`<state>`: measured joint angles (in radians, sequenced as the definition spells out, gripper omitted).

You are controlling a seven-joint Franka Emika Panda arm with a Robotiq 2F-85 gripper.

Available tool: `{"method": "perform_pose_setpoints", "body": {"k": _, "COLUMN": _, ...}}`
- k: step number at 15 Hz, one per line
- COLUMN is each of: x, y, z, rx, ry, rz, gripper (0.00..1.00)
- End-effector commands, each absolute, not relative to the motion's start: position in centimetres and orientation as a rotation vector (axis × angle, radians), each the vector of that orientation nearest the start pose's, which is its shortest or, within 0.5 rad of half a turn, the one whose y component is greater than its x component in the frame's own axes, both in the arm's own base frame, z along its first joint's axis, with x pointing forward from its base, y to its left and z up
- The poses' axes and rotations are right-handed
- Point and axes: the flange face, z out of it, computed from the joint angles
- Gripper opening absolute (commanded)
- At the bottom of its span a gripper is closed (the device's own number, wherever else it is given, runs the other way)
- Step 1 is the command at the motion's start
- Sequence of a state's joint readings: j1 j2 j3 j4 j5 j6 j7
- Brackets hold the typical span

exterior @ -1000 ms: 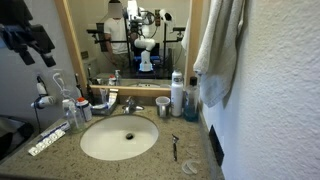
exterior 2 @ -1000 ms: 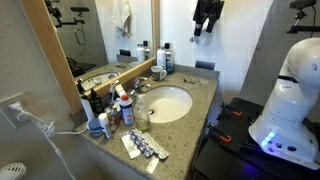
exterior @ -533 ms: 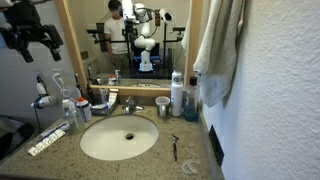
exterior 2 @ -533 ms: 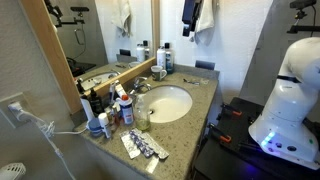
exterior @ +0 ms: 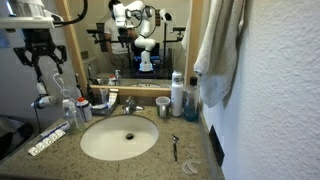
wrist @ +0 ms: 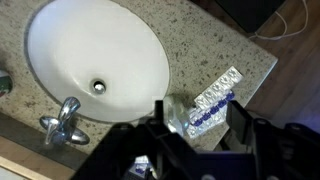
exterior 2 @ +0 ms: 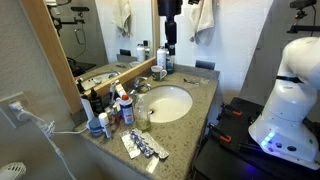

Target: Press the pump of the pump bottle

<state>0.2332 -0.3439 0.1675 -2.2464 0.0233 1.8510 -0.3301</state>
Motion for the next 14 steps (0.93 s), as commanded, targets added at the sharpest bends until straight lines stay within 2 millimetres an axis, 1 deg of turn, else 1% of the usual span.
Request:
{"method": "perform_pose_setpoints", "body": {"k": 1, "x": 44.4, "y": 18.3, "z": 47.8, "rx": -2.901, "ry": -1.339, "rz": 0.142, "gripper": 0.37}}
{"method": "perform_pose_setpoints", "body": {"k": 3, "x": 45.9, "y": 18.6, "z": 46.6, "rx": -2.854, "ry": -1.456, "rz": 0.134, "gripper": 0.21}}
{"method": "perform_pose_setpoints", "body": {"k": 5, "x": 47.2, "y": 19.0, "z": 45.7, "rx": -2.801, "ry": -1.539, "rz": 0.086, "gripper": 0.06}}
{"method": "perform_pose_setpoints", "body": {"k": 6, "x": 47.7, "y": 19.3, "z": 45.3, "rx": -2.777, "ry": -1.569, "rz": 0.06, "gripper": 0.05}}
{"method": "perform_pose_setpoints", "body": {"k": 7, "x": 48.1, "y": 19.7, "z": 44.6, "rx": -2.752, "ry": -1.592, "rz": 0.029, "gripper": 0.01}}
{"method": "perform_pose_setpoints", "body": {"k": 9, "x": 48.7, "y": 20.0, "z": 43.5, "rx": -2.716, "ry": -1.628, "rz": -0.023, "gripper": 0.0}}
{"method": "perform_pose_setpoints", "body": {"k": 10, "x": 49.0, "y": 20.1, "z": 42.9, "rx": -2.698, "ry": -1.642, "rz": -0.041, "gripper": 0.04}}
{"method": "perform_pose_setpoints", "body": {"k": 11, "x": 49.3, "y": 20.1, "z": 42.3, "rx": -2.681, "ry": -1.643, "rz": -0.055, "gripper": 0.05}}
{"method": "perform_pose_setpoints", "body": {"k": 12, "x": 49.5, "y": 20.1, "z": 41.8, "rx": -2.665, "ry": -1.644, "rz": -0.066, "gripper": 0.04}}
{"method": "perform_pose_setpoints", "body": {"k": 13, "x": 49.6, "y": 20.3, "z": 41.3, "rx": -2.646, "ry": -1.641, "rz": -0.068, "gripper": 0.06}}
{"method": "perform_pose_setpoints", "body": {"k": 14, "x": 49.7, "y": 20.4, "z": 40.8, "rx": -2.632, "ry": -1.641, "rz": -0.068, "gripper": 0.05}}
